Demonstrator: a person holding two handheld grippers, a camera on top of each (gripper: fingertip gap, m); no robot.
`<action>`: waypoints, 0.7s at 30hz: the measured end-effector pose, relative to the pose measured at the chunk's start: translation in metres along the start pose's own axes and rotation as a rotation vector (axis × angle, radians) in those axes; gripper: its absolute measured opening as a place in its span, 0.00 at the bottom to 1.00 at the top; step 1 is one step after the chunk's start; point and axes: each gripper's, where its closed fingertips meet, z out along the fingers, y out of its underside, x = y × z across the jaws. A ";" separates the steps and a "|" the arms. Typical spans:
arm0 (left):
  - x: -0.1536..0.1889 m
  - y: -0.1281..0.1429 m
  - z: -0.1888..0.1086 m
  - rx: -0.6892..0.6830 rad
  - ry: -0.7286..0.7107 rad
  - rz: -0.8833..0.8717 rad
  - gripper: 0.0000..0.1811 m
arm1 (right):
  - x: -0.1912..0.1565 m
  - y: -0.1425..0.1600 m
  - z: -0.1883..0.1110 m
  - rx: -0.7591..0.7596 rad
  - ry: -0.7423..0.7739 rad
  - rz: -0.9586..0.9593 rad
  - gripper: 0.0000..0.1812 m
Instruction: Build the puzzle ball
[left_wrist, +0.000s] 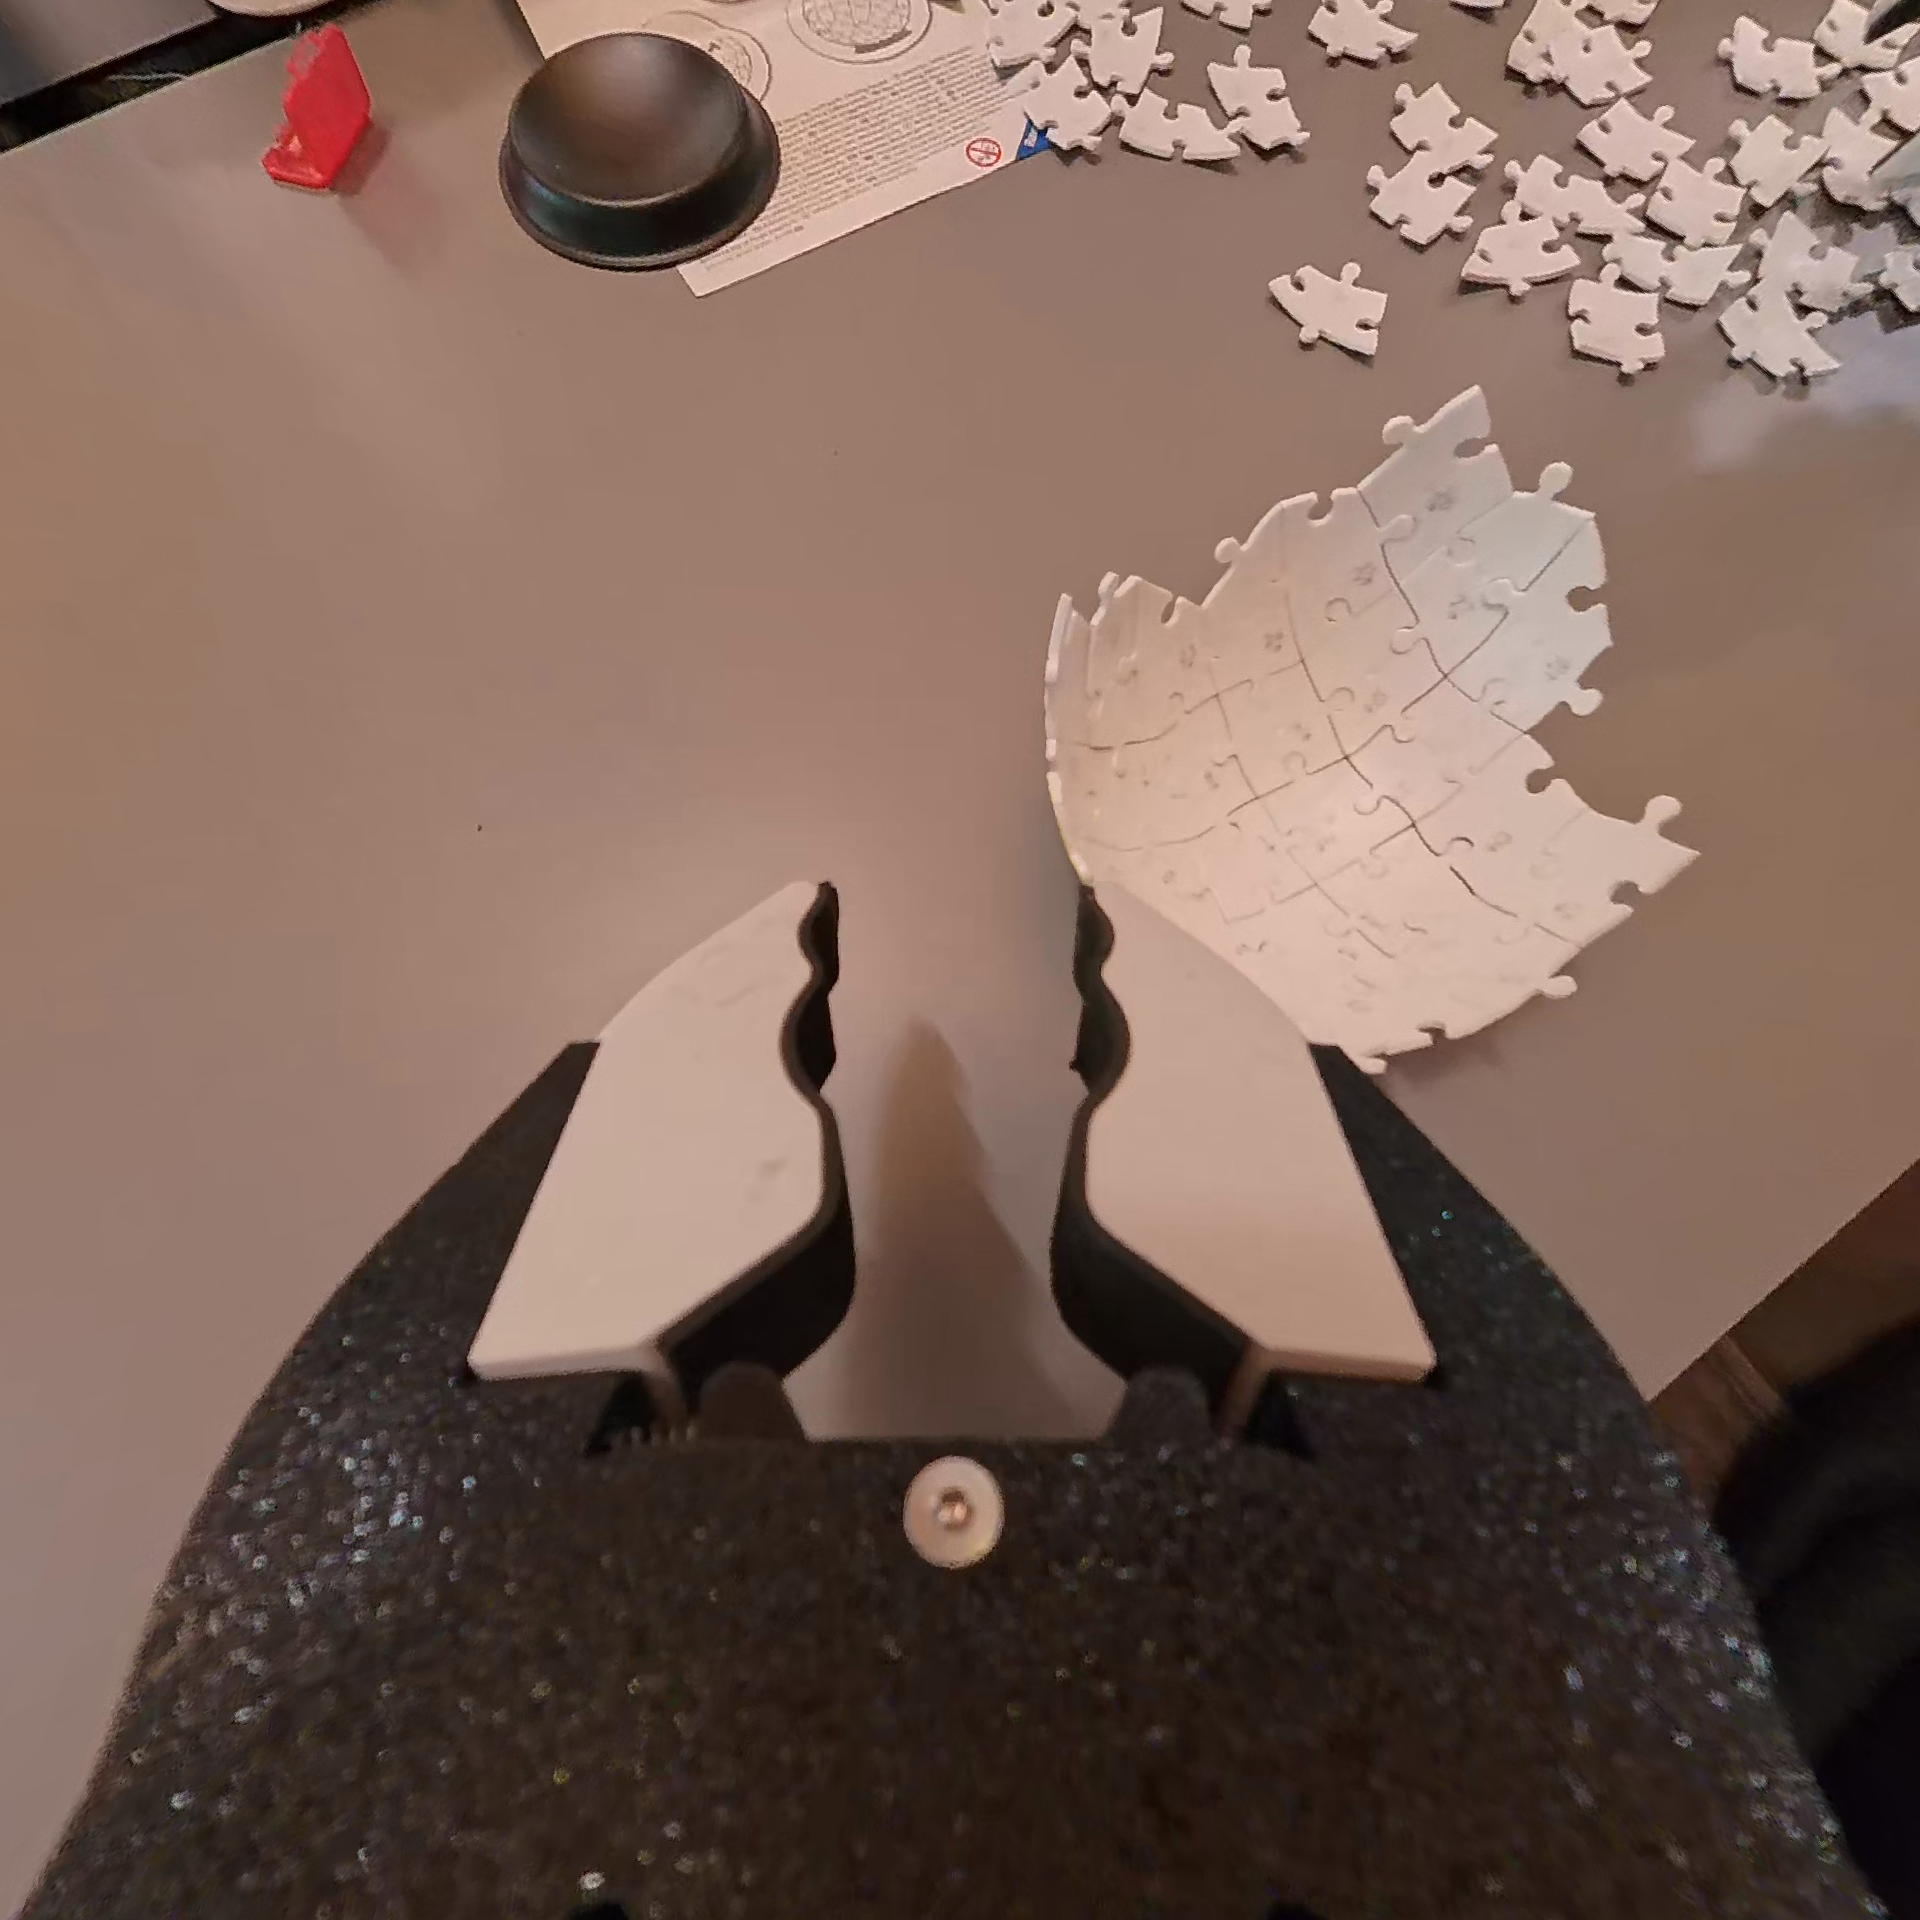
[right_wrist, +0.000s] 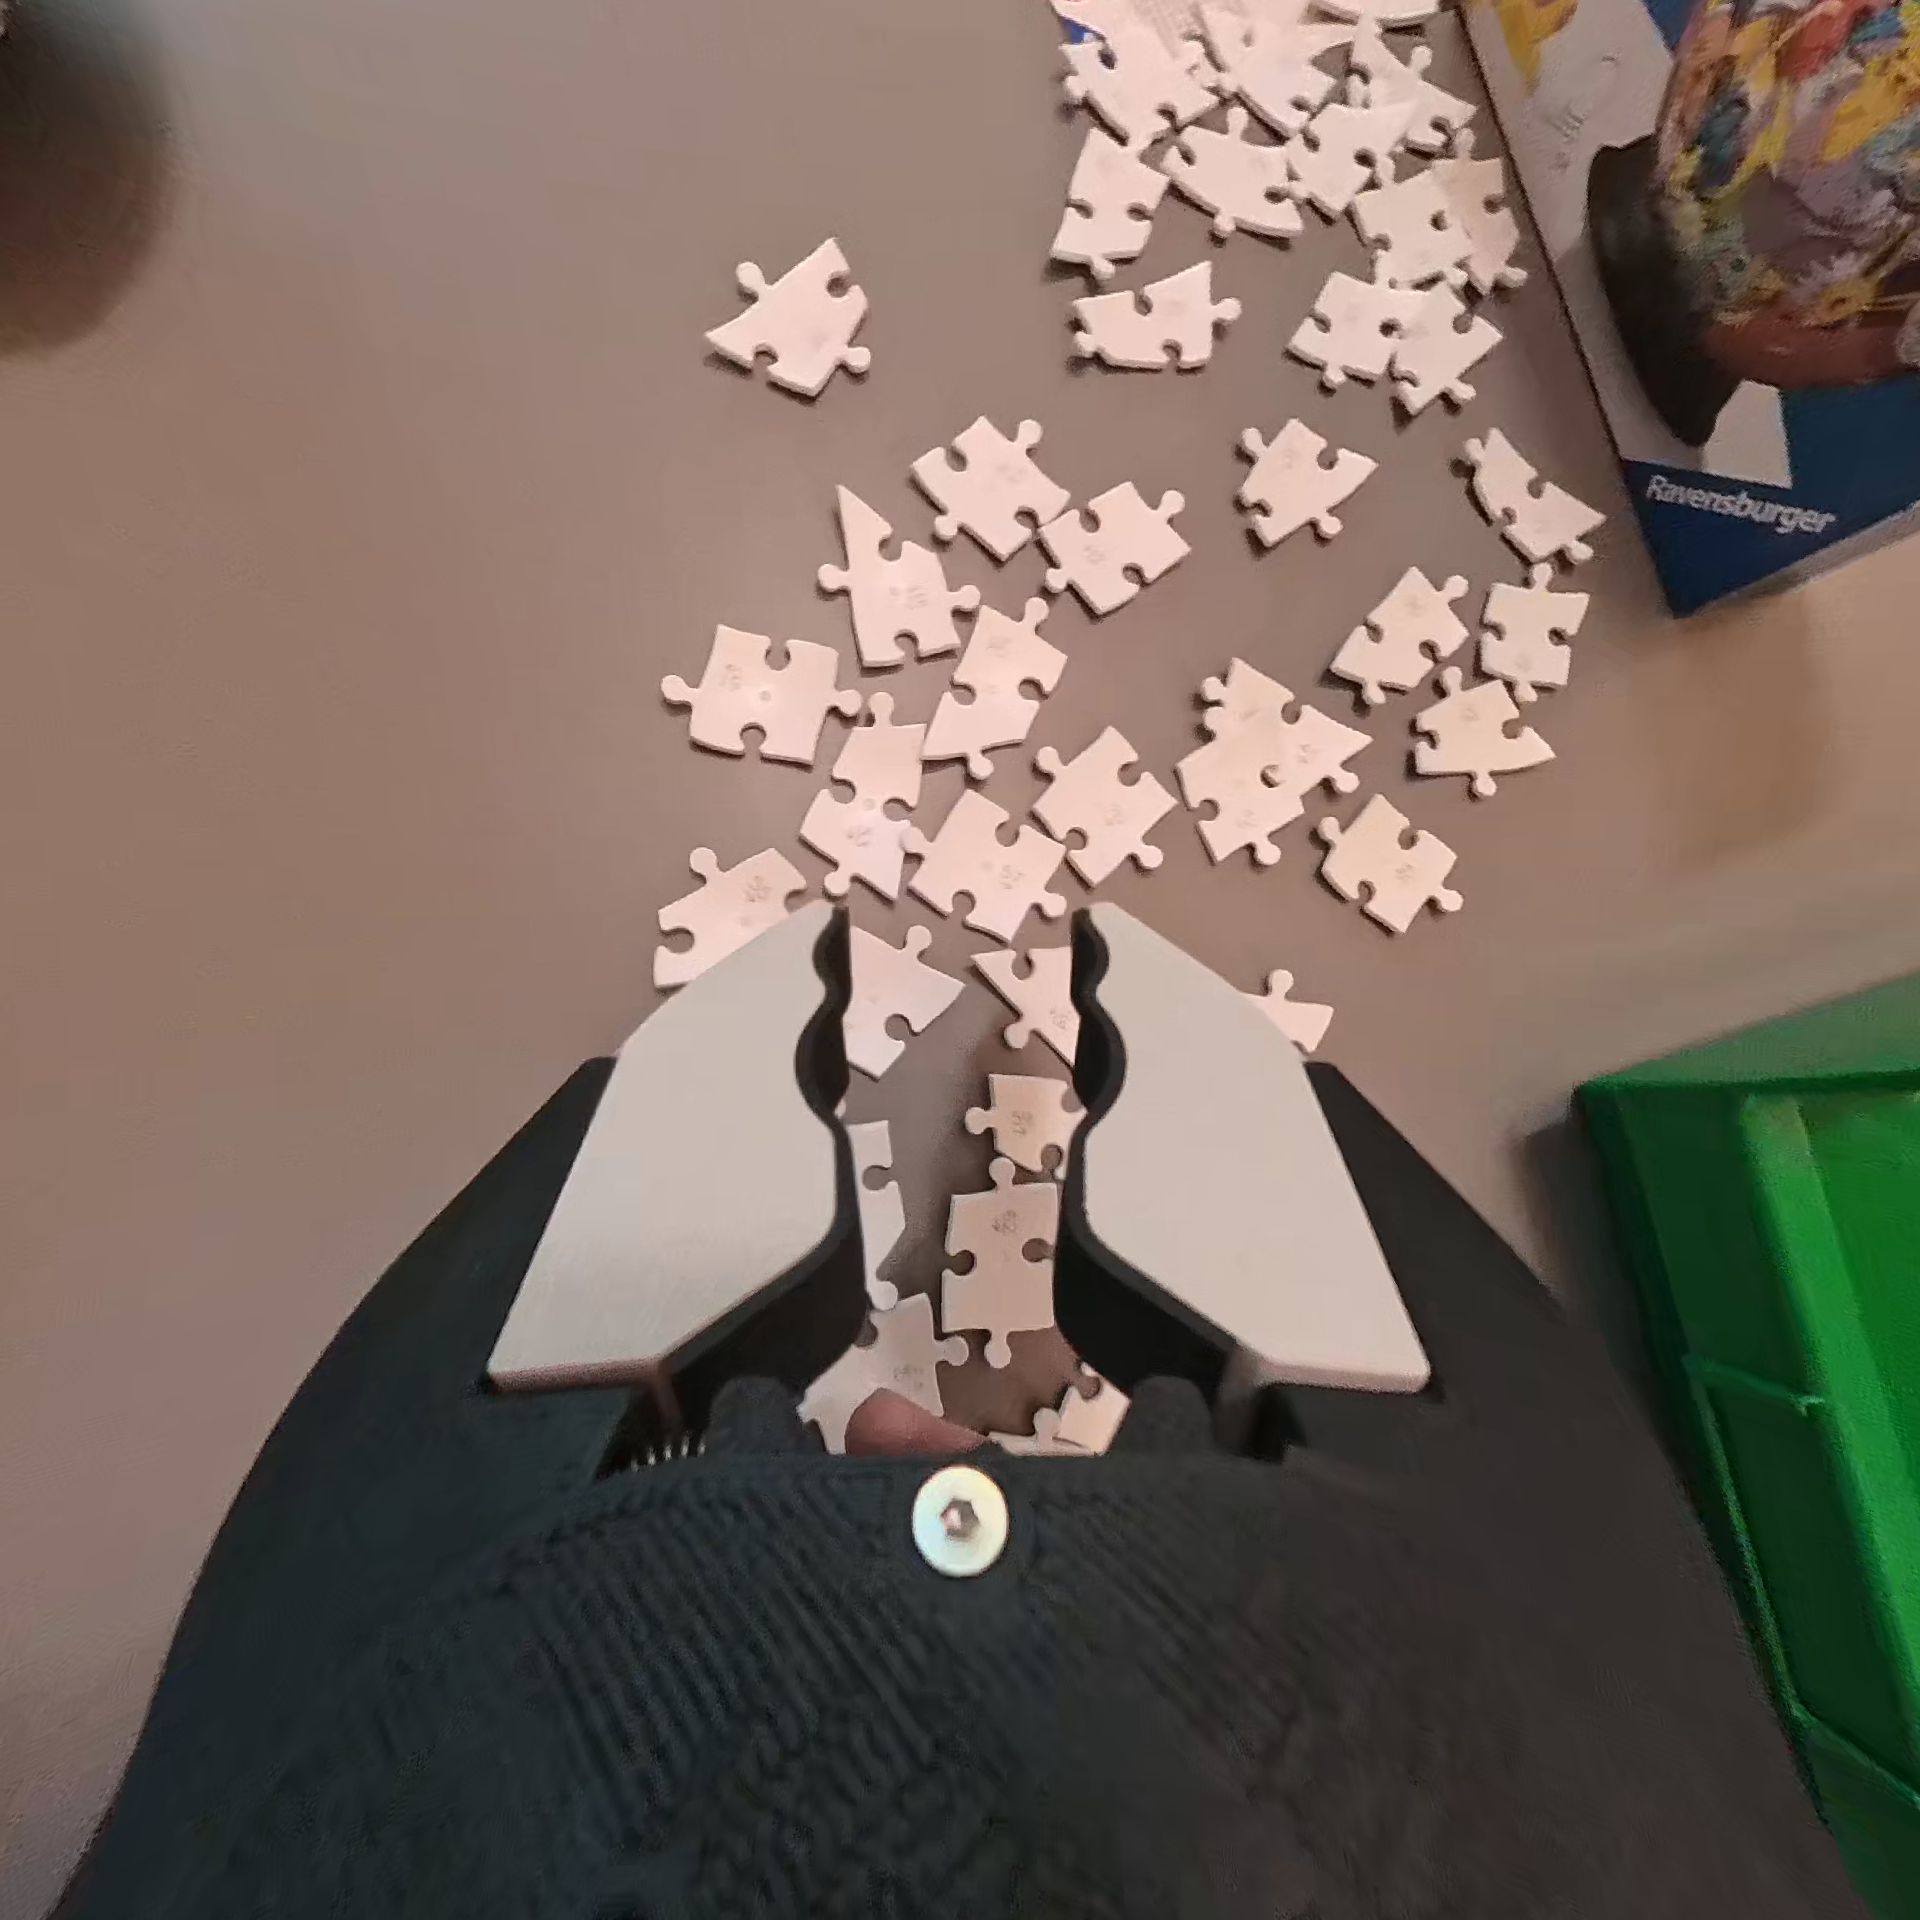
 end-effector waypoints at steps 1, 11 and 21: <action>0.000 0.000 0.000 0.000 0.001 -0.001 0.24 | 0.001 0.001 0.000 0.001 0.002 0.006 0.22; 0.000 0.001 0.003 -0.002 0.008 -0.018 0.24 | -0.004 0.011 -0.006 0.002 0.027 0.022 0.22; 0.005 -0.009 0.004 0.030 0.045 -0.055 0.24 | -0.009 0.004 -0.007 0.035 0.032 -0.001 0.22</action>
